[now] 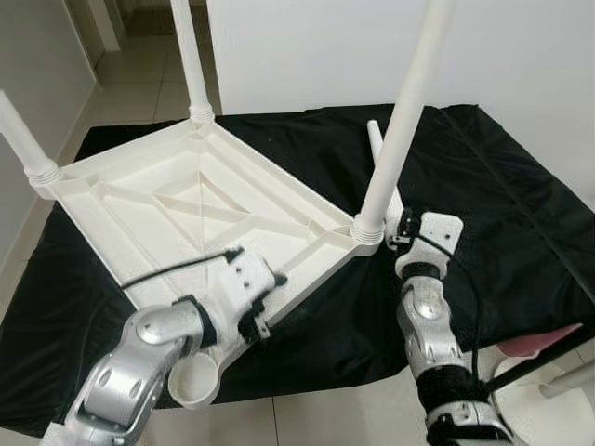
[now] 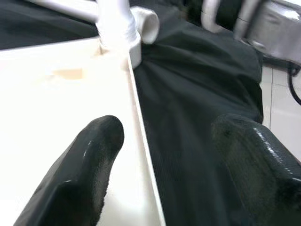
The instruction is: Building children table
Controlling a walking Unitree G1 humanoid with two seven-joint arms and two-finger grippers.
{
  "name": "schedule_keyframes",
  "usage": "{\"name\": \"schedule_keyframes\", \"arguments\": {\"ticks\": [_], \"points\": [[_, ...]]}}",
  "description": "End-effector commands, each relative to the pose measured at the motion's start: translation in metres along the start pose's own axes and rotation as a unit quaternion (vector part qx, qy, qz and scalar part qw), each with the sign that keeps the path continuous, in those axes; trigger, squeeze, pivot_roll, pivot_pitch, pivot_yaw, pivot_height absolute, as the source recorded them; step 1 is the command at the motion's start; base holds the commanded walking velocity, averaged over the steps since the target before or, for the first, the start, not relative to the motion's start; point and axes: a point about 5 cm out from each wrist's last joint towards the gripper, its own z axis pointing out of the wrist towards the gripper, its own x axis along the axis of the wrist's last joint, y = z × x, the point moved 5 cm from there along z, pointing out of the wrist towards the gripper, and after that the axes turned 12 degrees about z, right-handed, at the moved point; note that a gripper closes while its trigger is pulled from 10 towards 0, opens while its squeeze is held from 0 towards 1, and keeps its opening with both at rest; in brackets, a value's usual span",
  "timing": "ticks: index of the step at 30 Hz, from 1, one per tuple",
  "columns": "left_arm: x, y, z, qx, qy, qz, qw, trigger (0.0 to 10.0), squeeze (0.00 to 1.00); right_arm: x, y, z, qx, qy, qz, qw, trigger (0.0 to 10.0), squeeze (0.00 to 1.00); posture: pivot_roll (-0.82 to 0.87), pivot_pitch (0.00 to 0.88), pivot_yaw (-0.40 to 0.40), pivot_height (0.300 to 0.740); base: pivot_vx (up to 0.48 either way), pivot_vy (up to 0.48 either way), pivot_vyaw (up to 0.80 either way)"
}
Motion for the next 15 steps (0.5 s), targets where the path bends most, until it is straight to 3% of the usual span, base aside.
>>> {"name": "schedule_keyframes", "arguments": {"ticks": [1, 2, 3, 6, 9, 15], "points": [[-0.002, -0.009, -0.001, 0.031, 0.000, -0.006, 0.999, 10.0, 0.84, 0.004, -0.003, -0.004, 0.011, 0.007, 0.006, 1.000, 10.0, 1.00, 0.01, 0.028, -0.005, 0.740, 0.000, 0.000, 0.00], [-0.002, -0.009, -0.001, 0.031, 0.000, -0.006, 0.999, 10.0, 0.84, 0.004, -0.003, -0.004, 0.011, 0.007, 0.006, 1.000, 10.0, 1.00, 0.01, 0.028, -0.005, 0.740, 0.000, 0.000, 0.00], [0.000, -0.016, -0.002, 0.042, 0.009, -0.010, 0.999, 10.0, 1.00, 0.006, -0.006, -0.010, 0.027, 0.008, 0.014, 1.000, 10.0, 1.00, 0.01, 0.028, -0.005, 0.740, 0.000, 0.000, 0.00], [0.000, -0.019, -0.003, 0.043, 0.017, -0.027, 0.999, 10.0, 1.00, 0.008, -0.009, -0.016, 0.042, 0.010, 0.014, 0.999, 10.0, 1.00, 0.01, 0.028, -0.005, 0.740, 0.000, 0.000, 0.00], [-0.004, -0.023, -0.005, 0.040, 0.022, -0.036, 0.998, 10.0, 1.00, 0.014, -0.017, -0.033, 0.084, 0.012, 0.015, 0.996, 10.0, 1.00, -0.01, 0.011, 0.008, 0.740, 0.000, 0.000, 0.00], [-0.001, -0.022, 0.003, 0.038, 0.033, -0.039, 0.998, 10.0, 1.00, 0.012, -0.014, -0.036, 0.074, 0.004, 0.013, 0.997, 10.0, 1.00, -0.01, 0.000, 0.007, 0.740, 0.000, 0.000, 0.00]]}}
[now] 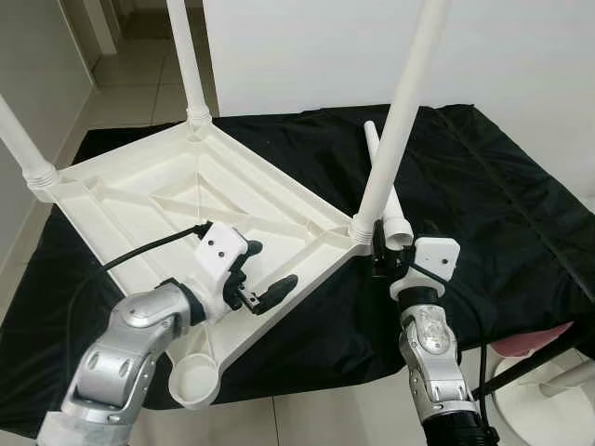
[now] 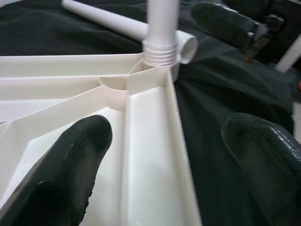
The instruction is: Building children table
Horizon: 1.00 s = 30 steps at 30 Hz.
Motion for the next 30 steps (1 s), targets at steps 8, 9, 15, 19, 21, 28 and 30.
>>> {"name": "schedule_keyframes", "arguments": {"ticks": [8, 9, 15, 19, 21, 28, 30], "points": [[0.008, 0.007, 0.013, -0.017, 0.016, 0.013, 1.000, 10.0, 0.00, -0.003, -0.012, 0.002, 0.034, -0.028, 0.044, 0.998, 10.0, 0.00, 0.00, 0.005, -0.014, 0.740, 0.000, 0.000, 0.00], [0.010, 0.010, 0.017, -0.017, 0.019, 0.019, 0.999, 10.0, 0.00, -0.002, -0.015, 0.004, 0.056, -0.033, 0.053, 0.996, 10.0, 0.00, 0.00, 0.008, -0.020, 0.740, 0.000, 0.000, 0.00], [0.018, 0.019, 0.033, -0.015, 0.032, 0.041, 0.999, 10.0, 0.00, 0.000, -0.014, 0.032, 0.100, -0.062, 0.073, 0.990, 10.0, 0.00, -0.01, 0.014, -0.028, 0.740, 0.000, 0.000, 0.00], [0.019, 0.020, 0.037, -0.012, 0.036, 0.040, 0.998, 10.0, 0.00, 0.001, -0.015, 0.041, 0.111, -0.066, 0.082, 0.988, 10.0, 0.00, -0.01, 0.017, -0.023, 0.740, 0.000, 0.000, 0.00], [0.021, 0.025, 0.044, -0.013, 0.039, 0.041, 0.998, 10.0, 0.00, 0.002, -0.010, 0.050, 0.101, -0.064, 0.077, 0.990, 10.0, 0.00, -0.01, 0.026, -0.027, 0.740, 0.000, 0.000, 0.00], [0.021, 0.031, 0.048, -0.016, 0.044, 0.024, 0.999, 10.0, 0.00, 0.001, -0.004, 0.057, 0.085, -0.067, 0.085, 0.990, 10.0, 0.00, -0.02, 0.043, -0.018, 0.740, 0.000, 0.000, 0.00], [0.025, 0.038, 0.052, -0.024, 0.053, 0.014, 0.998, 10.0, 0.00, 0.000, 0.005, 0.064, 0.084, -0.073, 0.078, 0.991, 10.0, 0.00, -0.01, 0.050, -0.014, 0.740, 0.000, 0.000, 0.00]]}}
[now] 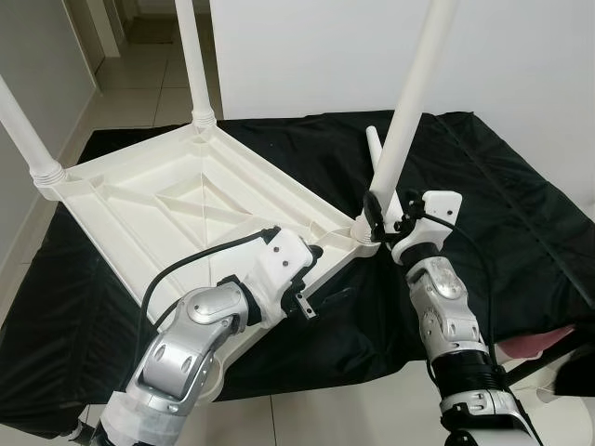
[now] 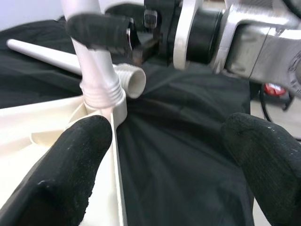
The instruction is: Building children table
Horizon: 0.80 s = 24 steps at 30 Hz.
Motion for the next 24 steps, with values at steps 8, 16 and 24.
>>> {"name": "schedule_keyframes", "arguments": {"ticks": [8, 16, 24], "points": [[0.005, 0.015, 0.017, 0.008, 0.012, -0.018, 1.000, 10.0, 0.00, 0.005, 0.019, 0.015, 0.010, -0.020, -0.038, 0.999, 10.0, 0.00, -0.03, 0.074, -0.002, 0.740, 0.000, 0.000, 0.00], [0.016, 0.026, 0.034, -0.016, 0.037, -0.027, 0.999, 10.0, 0.00, 0.006, 0.018, 0.021, 0.024, -0.023, -0.081, 0.996, 10.0, 0.00, -0.08, 0.090, 0.029, 0.740, 0.000, 0.000, 0.00], [0.019, 0.027, 0.043, -0.010, 0.044, -0.037, 0.998, 10.0, 0.00, -0.005, 0.007, 0.005, 0.021, -0.006, -0.046, 0.999, 10.0, 0.00, -0.09, 0.075, 0.054, 0.740, 0.000, 0.000, 0.00]]}}
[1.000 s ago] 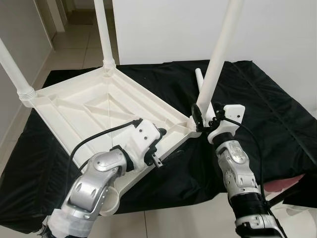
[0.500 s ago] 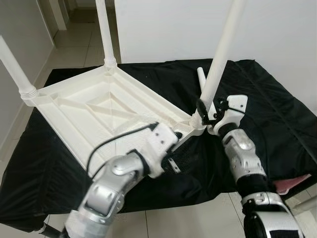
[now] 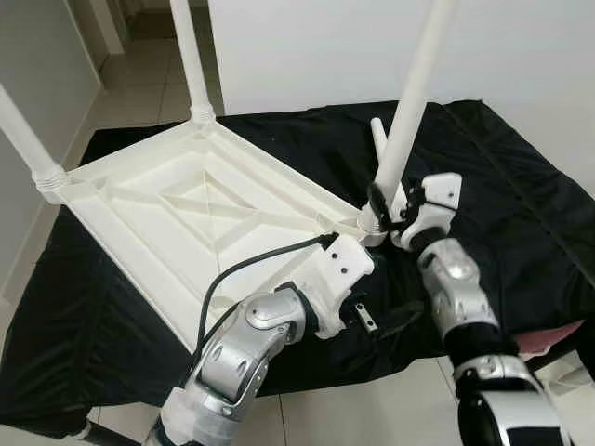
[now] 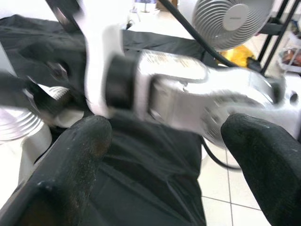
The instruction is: Building children table
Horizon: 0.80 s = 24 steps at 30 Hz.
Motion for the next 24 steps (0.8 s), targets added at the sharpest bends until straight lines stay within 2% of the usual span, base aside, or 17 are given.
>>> {"name": "schedule_keyframes", "arguments": {"ticks": [1, 2, 5, 11, 14, 16, 17, 18, 21, 24], "points": [[-0.004, -0.018, 0.000, 0.071, -0.011, -0.007, 0.997, 10.0, 0.00, 0.003, -0.005, -0.009, -0.022, 0.029, 0.007, 0.999, 10.0, 0.00, -0.10, 0.065, 0.063, 0.740, 0.000, 0.000, 0.00], [-0.004, -0.018, 0.000, 0.071, -0.011, -0.007, 0.997, 10.0, 0.00, 0.003, -0.005, -0.009, -0.022, 0.029, 0.007, 0.999, 10.0, 0.00, -0.10, 0.065, 0.063, 0.740, 0.000, 0.000, 0.00], [-0.008, -0.032, 0.000, 0.103, -0.014, -0.016, 0.994, 10.0, 0.00, -0.001, -0.010, -0.021, -0.063, 0.049, 0.031, 0.996, 10.0, 0.00, -0.11, 0.056, 0.058, 0.740, 0.000, 0.000, 0.00], [-0.012, -0.039, -0.001, 0.119, -0.020, -0.013, 0.993, 10.0, 0.00, -0.007, -0.016, -0.028, -0.086, 0.052, 0.044, 0.994, 10.0, 0.00, -0.11, 0.047, 0.052, 0.740, 0.000, 0.000, 0.00], [-0.014, -0.041, -0.003, 0.118, -0.023, 0.008, 0.993, 10.0, 0.00, -0.015, -0.010, -0.042, -0.133, 0.051, 0.040, 0.989, 10.0, 0.00, -0.09, 0.035, 0.039, 0.740, 0.000, 0.000, 0.00], [-0.014, -0.041, -0.003, 0.118, -0.023, 0.008, 0.993, 10.0, 0.00, -0.015, -0.010, -0.042, -0.133, 0.051, 0.040, 0.989, 10.0, 0.00, -0.09, 0.035, 0.039, 0.740, 0.000, 0.000, 0.00], [-0.013, -0.042, -0.004, 0.118, -0.023, 0.015, 0.993, 10.0, 0.00, -0.019, -0.007, -0.049, -0.151, 0.050, 0.035, 0.987, 10.0, 0.00, -0.08, 0.026, 0.034, 0.740, 0.000, 0.000, 0.00], [-0.013, -0.042, -0.004, 0.118, -0.023, 0.015, 0.993, 10.0, 0.00, -0.019, -0.007, -0.049, -0.151, 0.050, 0.035, 0.987, 10.0, 0.00, -0.08, 0.026, 0.034, 0.740, 0.000, 0.000, 0.00], [-0.014, -0.042, -0.006, 0.118, -0.023, 0.025, 0.992, 10.0, 0.00, -0.022, 0.003, -0.065, -0.204, 0.050, 0.032, 0.977, 10.0, 0.00, -0.08, 0.013, 0.024, 0.740, 0.000, 0.000, 0.00], [-0.014, -0.042, -0.005, 0.121, -0.022, 0.028, 0.992, 10.0, 0.00, -0.022, 0.006, -0.066, -0.219, 0.049, 0.036, 0.974, 10.0, 0.00, -0.07, 0.006, 0.022, 0.740, 0.000, 0.000, 0.00]]}}
